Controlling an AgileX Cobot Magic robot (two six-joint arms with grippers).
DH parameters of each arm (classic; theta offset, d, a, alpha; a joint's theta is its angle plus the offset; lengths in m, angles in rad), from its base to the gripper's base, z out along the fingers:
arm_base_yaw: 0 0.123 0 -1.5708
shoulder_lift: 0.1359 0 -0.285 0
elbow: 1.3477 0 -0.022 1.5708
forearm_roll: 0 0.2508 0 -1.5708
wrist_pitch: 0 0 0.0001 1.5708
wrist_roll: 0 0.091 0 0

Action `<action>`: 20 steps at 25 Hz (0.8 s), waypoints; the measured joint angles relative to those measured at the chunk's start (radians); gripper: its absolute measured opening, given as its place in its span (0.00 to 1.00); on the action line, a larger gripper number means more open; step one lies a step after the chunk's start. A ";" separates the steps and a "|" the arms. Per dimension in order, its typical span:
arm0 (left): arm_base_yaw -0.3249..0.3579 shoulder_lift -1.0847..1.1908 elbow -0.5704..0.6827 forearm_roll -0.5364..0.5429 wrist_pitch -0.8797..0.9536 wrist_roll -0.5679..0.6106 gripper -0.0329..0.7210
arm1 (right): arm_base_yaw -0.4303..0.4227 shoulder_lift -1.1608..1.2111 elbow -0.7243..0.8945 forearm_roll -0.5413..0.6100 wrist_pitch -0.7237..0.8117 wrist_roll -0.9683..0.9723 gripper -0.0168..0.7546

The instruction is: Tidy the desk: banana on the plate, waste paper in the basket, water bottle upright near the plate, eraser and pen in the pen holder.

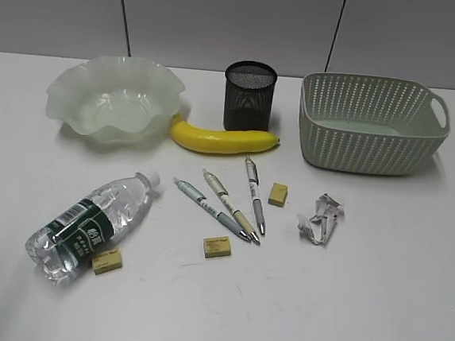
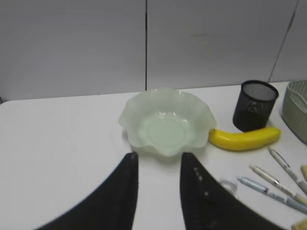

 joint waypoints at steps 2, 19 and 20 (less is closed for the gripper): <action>0.000 0.112 -0.028 -0.005 -0.095 0.000 0.36 | 0.000 0.051 -0.002 0.000 -0.053 -0.009 0.67; -0.114 0.868 -0.521 -0.010 -0.021 0.061 0.38 | 0.054 0.167 -0.002 -0.008 -0.118 -0.056 0.64; -0.132 0.875 -0.530 -0.010 -0.020 0.073 0.38 | 0.054 0.147 -0.002 -0.007 -0.103 -0.056 0.64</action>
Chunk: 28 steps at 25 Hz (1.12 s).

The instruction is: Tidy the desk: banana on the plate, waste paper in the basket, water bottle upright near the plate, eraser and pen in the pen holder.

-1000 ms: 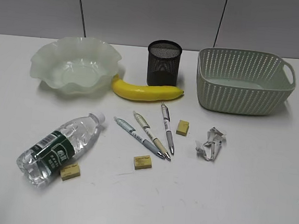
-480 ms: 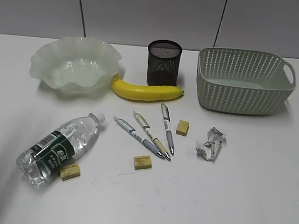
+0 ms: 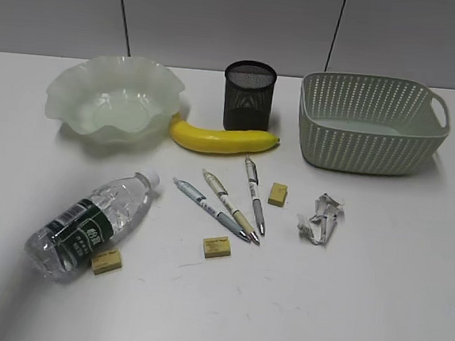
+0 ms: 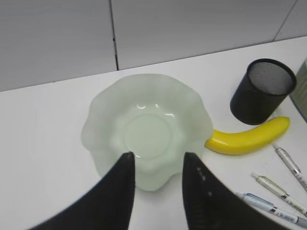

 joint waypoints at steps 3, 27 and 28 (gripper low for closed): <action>-0.055 0.017 -0.008 -0.002 -0.005 0.053 0.38 | 0.000 -0.074 0.000 0.000 0.029 -0.001 0.64; -0.264 0.706 -0.637 0.008 0.352 0.418 0.78 | 0.000 -0.357 0.015 -0.058 0.179 -0.001 0.64; -0.266 0.739 -0.667 0.008 0.361 0.431 0.82 | 0.000 -0.368 0.015 -0.058 0.179 -0.001 0.64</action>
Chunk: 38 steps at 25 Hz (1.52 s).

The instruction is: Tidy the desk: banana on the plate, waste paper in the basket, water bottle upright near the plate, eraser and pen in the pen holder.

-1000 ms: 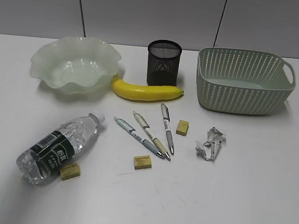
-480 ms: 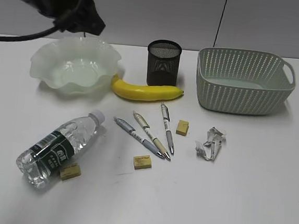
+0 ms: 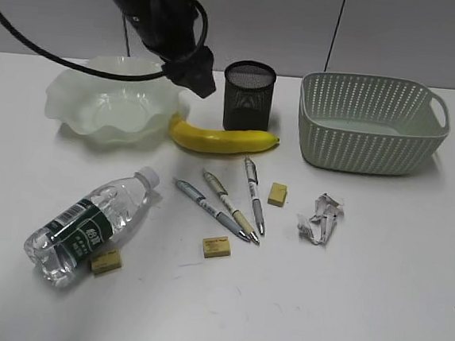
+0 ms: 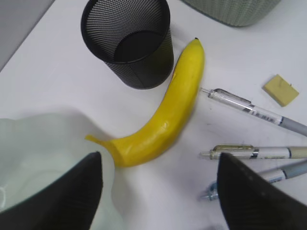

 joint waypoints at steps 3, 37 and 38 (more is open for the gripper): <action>-0.019 0.073 -0.057 0.000 0.032 0.076 0.84 | 0.000 -0.004 0.001 -0.001 0.001 0.000 0.64; -0.062 0.457 -0.322 0.065 0.064 0.165 0.49 | 0.000 -0.004 0.001 -0.004 0.002 0.019 0.64; -0.062 0.450 -0.322 0.077 0.095 0.165 0.49 | 0.000 -0.004 0.001 -0.004 0.002 0.019 0.64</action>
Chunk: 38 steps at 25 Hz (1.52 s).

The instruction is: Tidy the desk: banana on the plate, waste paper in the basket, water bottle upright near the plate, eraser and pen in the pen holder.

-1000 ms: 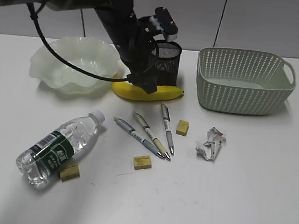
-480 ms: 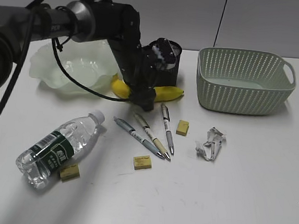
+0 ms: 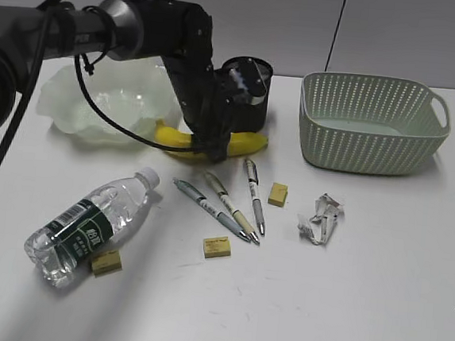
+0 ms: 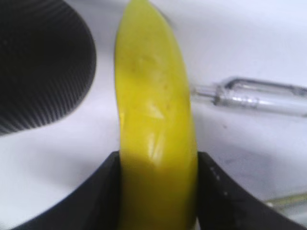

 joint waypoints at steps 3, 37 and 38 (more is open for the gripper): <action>0.000 -0.039 0.000 0.020 0.068 0.000 0.48 | 0.000 0.000 0.000 0.000 0.000 0.000 0.64; 0.254 -0.158 -0.001 0.168 -0.026 -0.334 0.48 | 0.000 0.000 0.000 0.000 0.000 0.001 0.64; 0.254 -0.142 -0.001 0.185 -0.025 -0.356 0.48 | 0.000 0.000 0.000 0.000 0.000 0.001 0.64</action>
